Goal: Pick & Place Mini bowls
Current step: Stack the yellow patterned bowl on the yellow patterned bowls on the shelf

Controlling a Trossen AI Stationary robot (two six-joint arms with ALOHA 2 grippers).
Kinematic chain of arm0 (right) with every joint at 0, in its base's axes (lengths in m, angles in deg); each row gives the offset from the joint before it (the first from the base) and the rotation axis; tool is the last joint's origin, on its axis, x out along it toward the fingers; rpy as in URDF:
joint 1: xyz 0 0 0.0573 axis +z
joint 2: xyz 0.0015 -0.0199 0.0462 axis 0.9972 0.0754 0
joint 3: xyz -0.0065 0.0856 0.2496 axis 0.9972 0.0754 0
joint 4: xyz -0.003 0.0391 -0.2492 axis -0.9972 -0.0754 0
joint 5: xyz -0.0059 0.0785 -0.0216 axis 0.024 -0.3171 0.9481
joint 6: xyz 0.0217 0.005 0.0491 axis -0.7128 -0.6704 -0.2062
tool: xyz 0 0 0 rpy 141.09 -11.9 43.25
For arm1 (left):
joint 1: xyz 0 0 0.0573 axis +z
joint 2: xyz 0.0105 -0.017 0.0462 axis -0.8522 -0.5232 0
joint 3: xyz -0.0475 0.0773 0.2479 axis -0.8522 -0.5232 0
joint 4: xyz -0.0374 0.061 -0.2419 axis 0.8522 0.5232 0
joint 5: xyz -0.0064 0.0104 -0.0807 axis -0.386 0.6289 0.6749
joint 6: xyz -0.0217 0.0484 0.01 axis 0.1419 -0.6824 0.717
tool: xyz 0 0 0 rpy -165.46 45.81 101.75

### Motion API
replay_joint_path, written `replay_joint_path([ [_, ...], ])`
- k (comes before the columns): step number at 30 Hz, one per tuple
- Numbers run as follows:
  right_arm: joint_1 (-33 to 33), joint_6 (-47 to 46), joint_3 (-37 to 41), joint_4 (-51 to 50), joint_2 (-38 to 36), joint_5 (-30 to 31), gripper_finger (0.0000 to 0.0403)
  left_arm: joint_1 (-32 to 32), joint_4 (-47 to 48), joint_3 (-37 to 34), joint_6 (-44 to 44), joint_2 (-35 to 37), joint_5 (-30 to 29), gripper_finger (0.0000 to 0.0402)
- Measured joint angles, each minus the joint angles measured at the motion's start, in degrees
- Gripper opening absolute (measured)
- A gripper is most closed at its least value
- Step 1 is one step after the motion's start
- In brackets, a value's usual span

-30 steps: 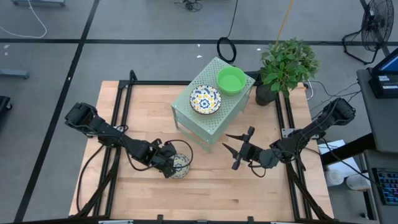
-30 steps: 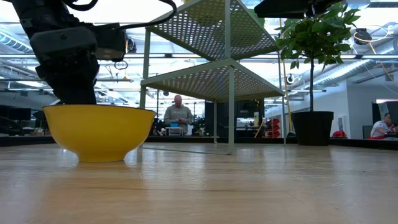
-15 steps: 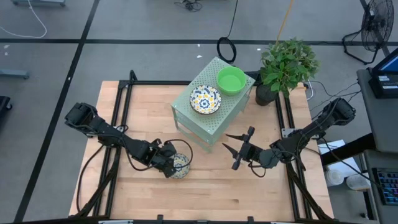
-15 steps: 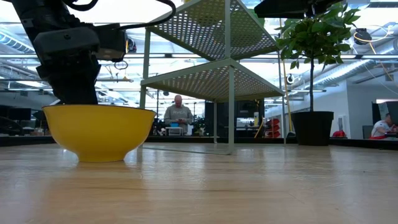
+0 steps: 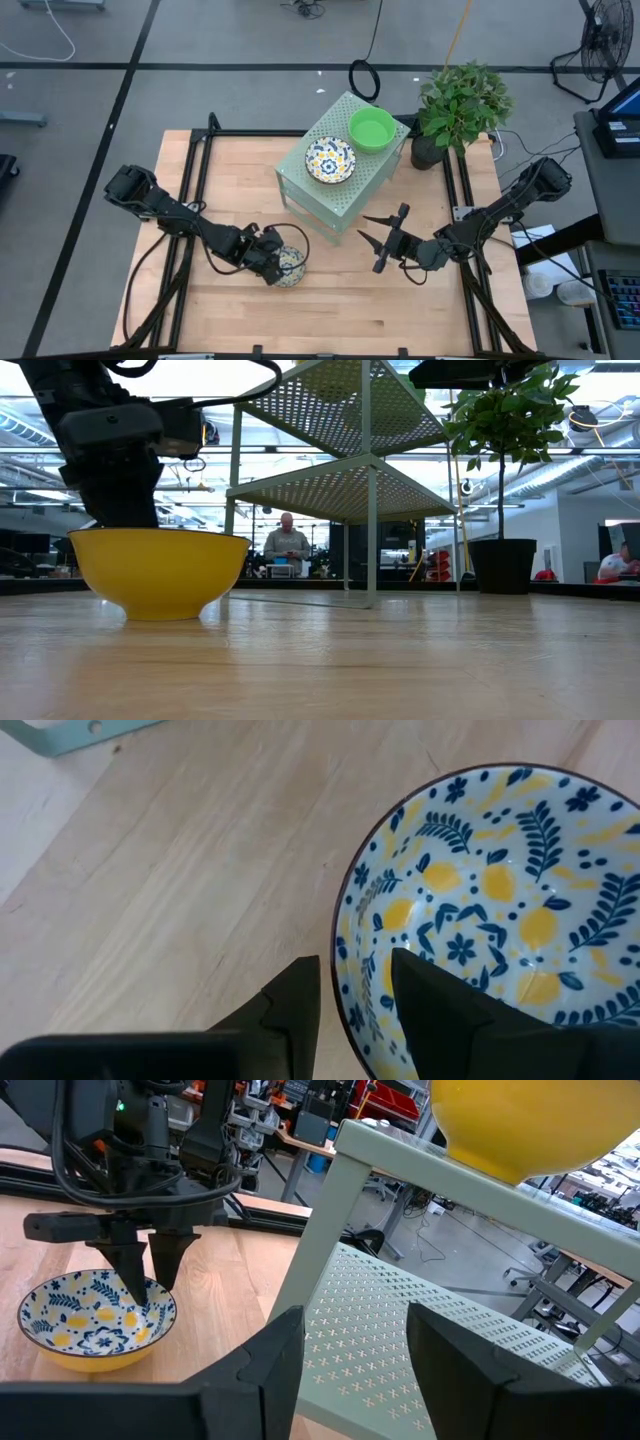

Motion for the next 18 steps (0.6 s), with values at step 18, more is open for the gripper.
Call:
replay_joint_path([
  [18,0.0,0.0,0.0,0.0,0.0,0.0,0.0164,0.0,0.0,0.0,11.9,0.0,0.5,0.0127],
])
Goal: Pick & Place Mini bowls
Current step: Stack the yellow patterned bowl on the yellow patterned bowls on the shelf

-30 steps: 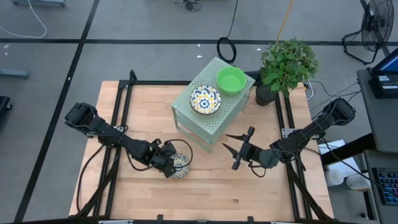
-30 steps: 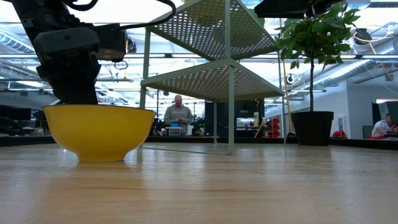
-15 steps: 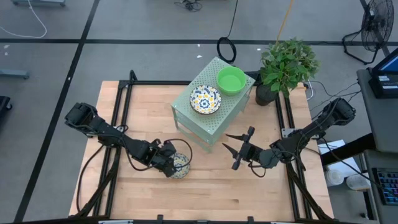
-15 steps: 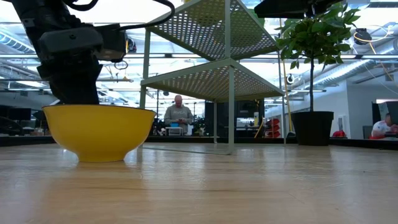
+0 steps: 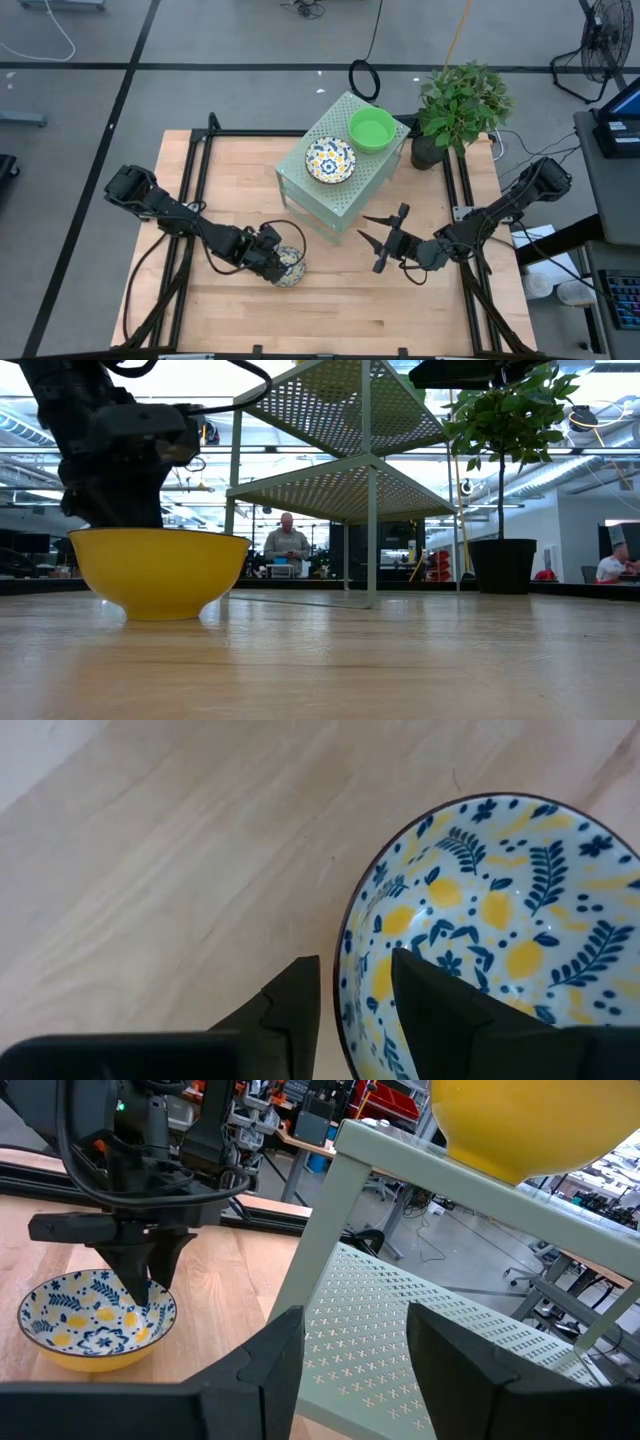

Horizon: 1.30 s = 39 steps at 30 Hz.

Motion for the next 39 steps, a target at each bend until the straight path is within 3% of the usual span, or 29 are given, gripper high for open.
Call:
replay_joint_path([
  [11,0.0,0.0,0.0,0.0,0.0,0.0,0.0164,0.1,0.7,0.0,11.7,0.0,3.1,0.0127],
  [31,0.0,0.0,0.0,0.0,0.0,0.0,0.0164,0.1,3.8,0.0,10.4,0.0,4.6,0.0127],
  [39,0.0,0.0,0.0,0.0,0.0,0.0,0.0164,0.1,-1.9,0.0,3.0,0.0,4.4,0.0127],
])
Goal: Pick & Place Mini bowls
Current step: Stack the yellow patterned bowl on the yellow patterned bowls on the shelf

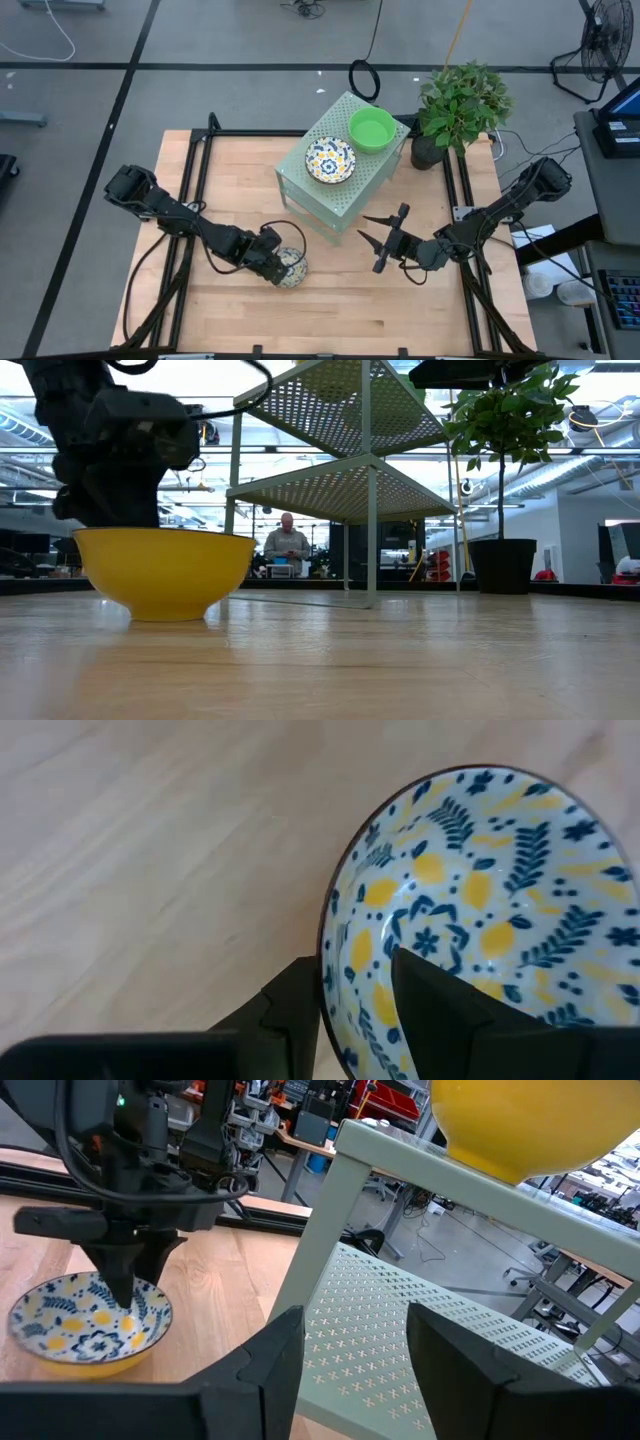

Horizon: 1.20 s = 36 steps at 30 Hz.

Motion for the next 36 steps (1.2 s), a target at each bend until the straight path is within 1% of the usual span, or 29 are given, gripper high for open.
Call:
replay_joint_path([
  [3,0.0,0.0,0.0,0.0,0.0,0.0,0.0164,0.0,-1.9,0.0,-2.1,0.0,-0.1,0.0127],
  [23,0.0,0.0,0.0,-0.5,0.0,-0.4,0.0164,0.0,-1.6,0.0,-9.2,0.0,-6.9,0.0127],
  [25,0.0,0.0,0.0,-1.3,0.0,-3.3,0.0164,0.0,-1.6,0.0,-9.2,0.0,-7.1,0.0127],
  [26,0.0,0.0,0.0,-1.5,0.0,-5.8,0.0164,0.0,-1.6,0.0,-9.2,0.0,-7.2,0.0127],
  [31,0.0,0.1,0.0,-1.5,0.0,-21.4,0.0164,0.0,-1.6,0.0,-9.2,0.0,-7.4,0.0127],
  [34,0.0,-1.1,0.0,-1.2,0.0,-27.5,0.0164,0.0,-1.6,0.0,-9.2,0.0,-7.4,0.0127],
  [36,0.0,-2.6,0.0,-1.9,-0.4,-32.9,0.0164,0.0,-1.6,0.0,-9.2,0.0,-7.4,0.0127],
])
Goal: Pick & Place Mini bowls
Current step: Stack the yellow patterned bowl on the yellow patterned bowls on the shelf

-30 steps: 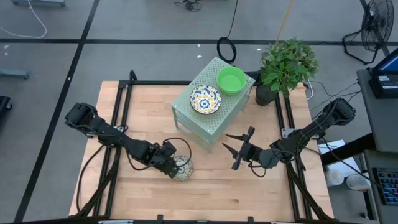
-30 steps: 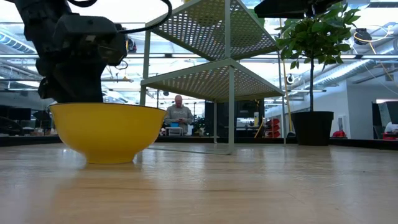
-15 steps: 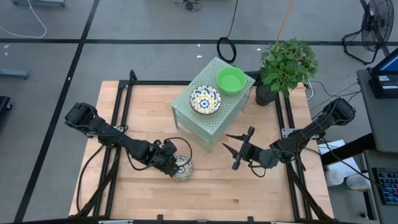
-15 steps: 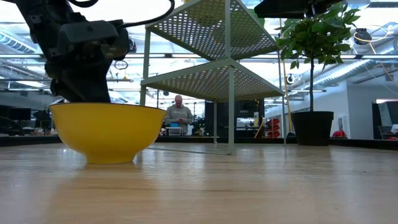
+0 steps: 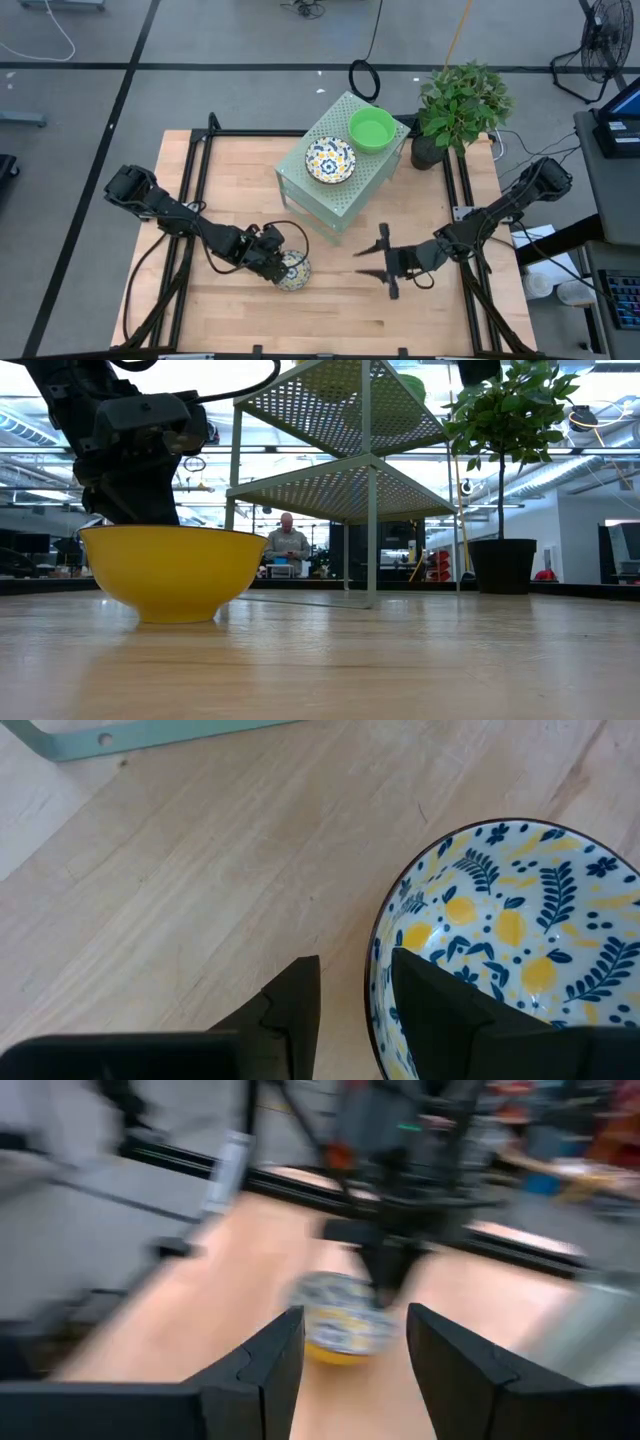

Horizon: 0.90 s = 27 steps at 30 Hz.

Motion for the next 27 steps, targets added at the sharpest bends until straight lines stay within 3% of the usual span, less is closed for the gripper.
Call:
replay_joint_path([
  [5,-0.4,-2.1,0.0,-0.2,-1.1,-16.2,0.0164,0.0,0.0,0.0,0.0,0.0,0.0,0.0127],
  [7,-0.4,-2.2,0.0,0.0,-1.1,-19.4,0.0164,0.0,0.0,0.0,0.0,0.0,0.0,0.0127],
  [15,-0.9,-2.0,0.0,-0.3,-1.1,-18.8,0.0164,0.0,0.0,0.0,0.6,0.0,0.4,0.0127],
  [21,-0.8,-1.9,0.0,-0.3,-1.1,-10.7,0.0164,0.0,0.1,0.0,7.1,0.0,3.5,0.0127],
  [27,-0.9,-1.9,0.0,-0.7,-1.1,-10.3,0.0164,0.0,0.1,0.0,5.9,0.0,4.5,0.0127],
])
